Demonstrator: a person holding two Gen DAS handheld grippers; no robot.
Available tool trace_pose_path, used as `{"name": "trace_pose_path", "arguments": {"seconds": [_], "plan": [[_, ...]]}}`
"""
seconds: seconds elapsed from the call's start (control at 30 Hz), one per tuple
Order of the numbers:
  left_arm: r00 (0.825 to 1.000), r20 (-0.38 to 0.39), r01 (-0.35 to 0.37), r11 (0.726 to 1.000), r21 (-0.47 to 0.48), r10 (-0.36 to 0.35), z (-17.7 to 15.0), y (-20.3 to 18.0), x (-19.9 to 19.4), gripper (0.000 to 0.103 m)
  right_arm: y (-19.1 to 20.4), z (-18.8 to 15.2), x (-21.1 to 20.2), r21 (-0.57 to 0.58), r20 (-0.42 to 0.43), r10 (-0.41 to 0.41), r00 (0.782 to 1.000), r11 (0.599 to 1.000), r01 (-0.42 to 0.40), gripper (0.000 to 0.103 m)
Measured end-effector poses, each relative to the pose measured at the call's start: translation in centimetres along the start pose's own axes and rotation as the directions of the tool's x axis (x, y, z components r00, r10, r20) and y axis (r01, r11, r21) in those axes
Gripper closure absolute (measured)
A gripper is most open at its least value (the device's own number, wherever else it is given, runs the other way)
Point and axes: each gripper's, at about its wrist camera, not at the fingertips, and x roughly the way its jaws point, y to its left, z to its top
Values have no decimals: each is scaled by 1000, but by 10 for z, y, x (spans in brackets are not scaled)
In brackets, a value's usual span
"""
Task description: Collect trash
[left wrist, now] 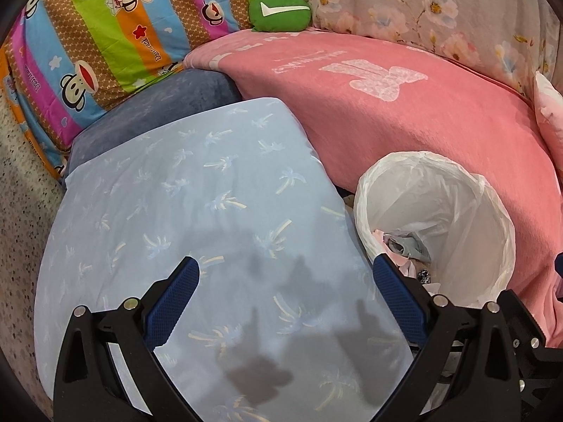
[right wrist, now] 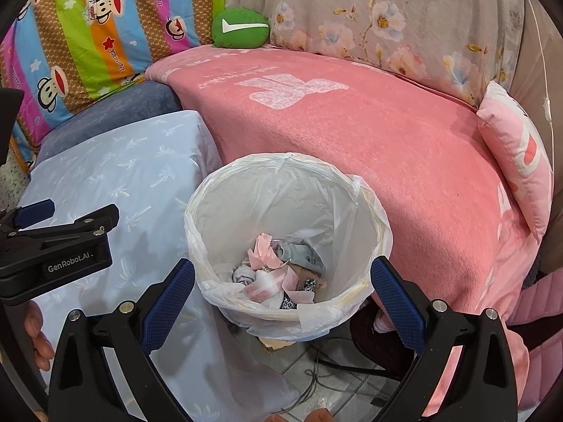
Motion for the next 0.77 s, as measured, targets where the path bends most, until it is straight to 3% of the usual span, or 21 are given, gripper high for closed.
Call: {"name": "trace_pose_path", "arguments": {"seconds": [0.77], "plan": [[999, -22, 31, 999, 43, -30, -9, -2, 1, 8, 3, -4, 0, 18, -5, -8, 1000, 1000, 8, 5]]}}
